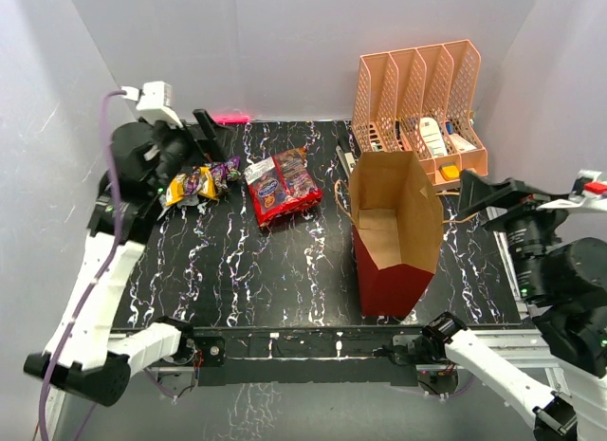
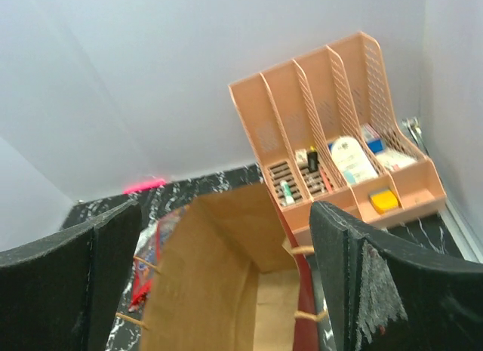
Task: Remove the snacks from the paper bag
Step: Reset both arms
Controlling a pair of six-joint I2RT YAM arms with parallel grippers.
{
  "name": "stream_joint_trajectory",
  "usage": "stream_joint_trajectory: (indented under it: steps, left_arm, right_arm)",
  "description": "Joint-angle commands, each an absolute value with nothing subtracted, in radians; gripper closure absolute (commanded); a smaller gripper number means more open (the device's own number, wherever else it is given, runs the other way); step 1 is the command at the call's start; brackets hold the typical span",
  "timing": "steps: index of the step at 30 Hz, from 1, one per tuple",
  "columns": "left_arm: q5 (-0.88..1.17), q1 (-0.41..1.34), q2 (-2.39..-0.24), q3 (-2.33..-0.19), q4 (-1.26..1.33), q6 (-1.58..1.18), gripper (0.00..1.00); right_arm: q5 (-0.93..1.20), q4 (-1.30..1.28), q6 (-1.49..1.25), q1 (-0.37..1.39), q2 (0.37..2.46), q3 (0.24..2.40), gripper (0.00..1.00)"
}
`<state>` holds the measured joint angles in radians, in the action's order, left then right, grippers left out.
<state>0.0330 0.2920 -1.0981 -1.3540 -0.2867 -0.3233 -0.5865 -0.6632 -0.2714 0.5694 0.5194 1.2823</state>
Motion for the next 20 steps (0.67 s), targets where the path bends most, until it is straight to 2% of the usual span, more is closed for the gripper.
stream_joint_trajectory:
  steps: [1, 4, 8, 16, 20]
  left_arm:
    - [0.131, 0.297, -1.003, -1.528, -0.358, -0.343, 0.02]
    - [0.108, 0.295, -0.971, -1.600, -0.389, -0.329, 0.02]
    - [0.037, 0.296, -0.896, -1.598, -0.387, -0.330, 0.02]
    - [-0.021, 0.296, -0.848, -1.539, -0.376, -0.325, 0.02]
    - [-0.015, 0.296, -0.858, -1.552, -0.405, -0.308, 0.02]
  right_arm:
    - [-0.439, -0.662, -0.162, 0.574, 0.614, 1.503, 0.02]
    - [-0.370, -0.667, -0.136, 0.573, 0.668, 1.623, 0.02]
    - [-0.340, -0.590, -0.125, 0.573, 0.653, 1.628, 0.02]
    - [-0.516, -0.622, -0.157, 0.571, 0.683, 1.656, 0.02]
    - [-0.519, -0.623, -0.132, 0.552, 0.671, 1.632, 0.02]
